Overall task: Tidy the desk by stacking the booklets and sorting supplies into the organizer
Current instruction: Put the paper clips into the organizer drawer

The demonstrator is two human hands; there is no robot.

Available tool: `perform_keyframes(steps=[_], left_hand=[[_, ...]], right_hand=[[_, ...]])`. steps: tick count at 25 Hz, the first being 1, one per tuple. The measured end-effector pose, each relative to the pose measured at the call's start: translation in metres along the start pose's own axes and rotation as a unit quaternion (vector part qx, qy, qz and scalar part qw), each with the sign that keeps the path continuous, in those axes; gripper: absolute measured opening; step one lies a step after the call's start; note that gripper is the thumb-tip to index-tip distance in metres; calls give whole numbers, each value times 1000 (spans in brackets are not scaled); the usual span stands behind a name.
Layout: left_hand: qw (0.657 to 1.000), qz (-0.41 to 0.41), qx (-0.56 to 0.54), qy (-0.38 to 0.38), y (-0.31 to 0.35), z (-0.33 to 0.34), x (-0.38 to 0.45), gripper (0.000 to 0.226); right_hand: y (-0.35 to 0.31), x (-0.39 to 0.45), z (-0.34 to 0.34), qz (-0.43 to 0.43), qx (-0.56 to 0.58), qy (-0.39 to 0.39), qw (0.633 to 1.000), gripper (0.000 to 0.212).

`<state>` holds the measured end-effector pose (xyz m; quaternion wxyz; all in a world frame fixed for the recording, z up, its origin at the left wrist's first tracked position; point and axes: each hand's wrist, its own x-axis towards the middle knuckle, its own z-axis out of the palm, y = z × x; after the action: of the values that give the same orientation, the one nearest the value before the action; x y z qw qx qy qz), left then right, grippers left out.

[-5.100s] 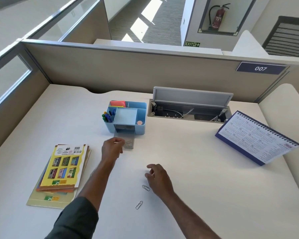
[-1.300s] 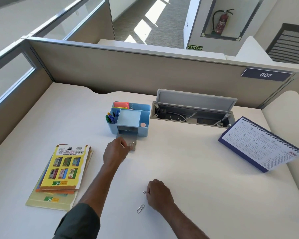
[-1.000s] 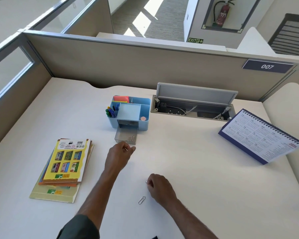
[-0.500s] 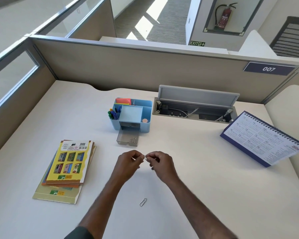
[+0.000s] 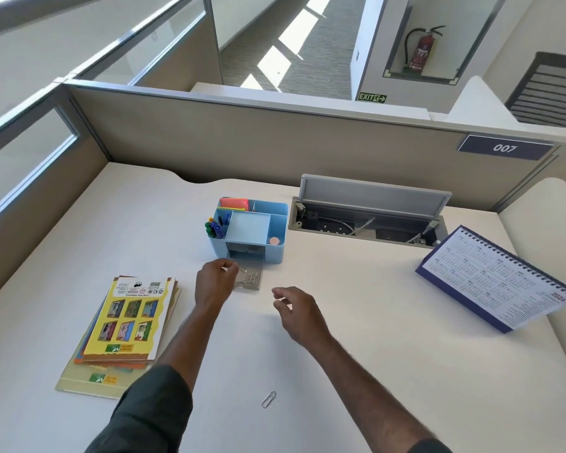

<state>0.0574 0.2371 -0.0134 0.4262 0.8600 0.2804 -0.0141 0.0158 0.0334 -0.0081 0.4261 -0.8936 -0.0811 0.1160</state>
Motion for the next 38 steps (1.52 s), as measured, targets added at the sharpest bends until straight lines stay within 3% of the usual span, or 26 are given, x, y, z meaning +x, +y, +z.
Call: perform_keyframes(steps=[8, 16, 21, 25, 31, 38], left_hand=[[990, -78, 101, -58, 5, 15, 38, 23], [987, -136, 52, -74, 9, 22, 39, 21], [992, -116, 0, -51, 15, 12, 25, 25], [996, -76, -25, -51, 9, 7, -3, 28], [994, -67, -65, -58, -1, 10, -44, 27], [990, -75, -81, -87, -29, 18, -98, 18]], right_hand=[[42, -70, 34, -54, -148, -119, 980, 21], [70, -112, 43, -162, -273, -167, 933, 15], [71, -114, 47, -179, -349, -168, 904, 26], [64, -110, 44, -205, -372, -191, 885, 20], [57, -109, 44, -201, -373, -212, 881, 17], [52, -109, 56, -124, -364, -224, 896, 14]])
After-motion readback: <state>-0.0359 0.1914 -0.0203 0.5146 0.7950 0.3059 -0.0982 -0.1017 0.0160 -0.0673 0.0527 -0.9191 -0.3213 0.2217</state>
